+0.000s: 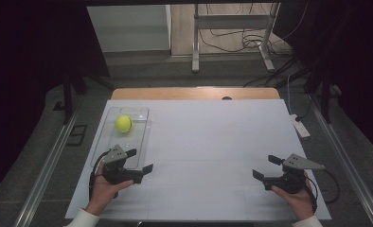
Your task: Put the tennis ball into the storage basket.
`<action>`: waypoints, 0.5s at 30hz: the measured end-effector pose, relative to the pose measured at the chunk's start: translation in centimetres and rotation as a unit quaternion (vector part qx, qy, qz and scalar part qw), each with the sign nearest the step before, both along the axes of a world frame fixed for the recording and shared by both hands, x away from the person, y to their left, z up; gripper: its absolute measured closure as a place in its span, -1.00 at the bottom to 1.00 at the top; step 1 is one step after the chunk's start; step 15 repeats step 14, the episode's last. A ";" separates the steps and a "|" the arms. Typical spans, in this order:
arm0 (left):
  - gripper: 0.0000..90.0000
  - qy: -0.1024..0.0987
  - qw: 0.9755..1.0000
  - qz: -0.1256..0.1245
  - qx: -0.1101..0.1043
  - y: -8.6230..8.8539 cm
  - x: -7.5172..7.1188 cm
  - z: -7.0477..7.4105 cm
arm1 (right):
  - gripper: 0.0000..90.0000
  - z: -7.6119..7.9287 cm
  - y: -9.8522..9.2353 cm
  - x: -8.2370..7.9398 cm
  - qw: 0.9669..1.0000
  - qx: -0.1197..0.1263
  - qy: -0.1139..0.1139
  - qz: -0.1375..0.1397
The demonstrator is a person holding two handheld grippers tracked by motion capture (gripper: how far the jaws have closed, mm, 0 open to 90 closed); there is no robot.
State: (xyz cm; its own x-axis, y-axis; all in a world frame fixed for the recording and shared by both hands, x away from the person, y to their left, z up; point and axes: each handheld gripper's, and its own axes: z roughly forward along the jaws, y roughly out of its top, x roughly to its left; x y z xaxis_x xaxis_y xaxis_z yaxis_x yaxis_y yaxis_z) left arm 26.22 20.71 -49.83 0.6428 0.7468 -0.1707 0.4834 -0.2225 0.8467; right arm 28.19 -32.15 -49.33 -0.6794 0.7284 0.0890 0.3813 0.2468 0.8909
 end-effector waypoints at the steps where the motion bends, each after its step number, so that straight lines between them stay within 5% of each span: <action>1: -0.81 -0.001 1.000 0.001 0.000 0.0 0.0 0.0 | -0.78 0.0 0.0 0.0 1.000 0.000 -0.001 0.001; 15: -0.80 -0.004 1.000 0.005 -0.003 0.0 0.2 0.0 | -0.79 0.0 0.1 0.0 1.000 -0.003 -0.002 0.003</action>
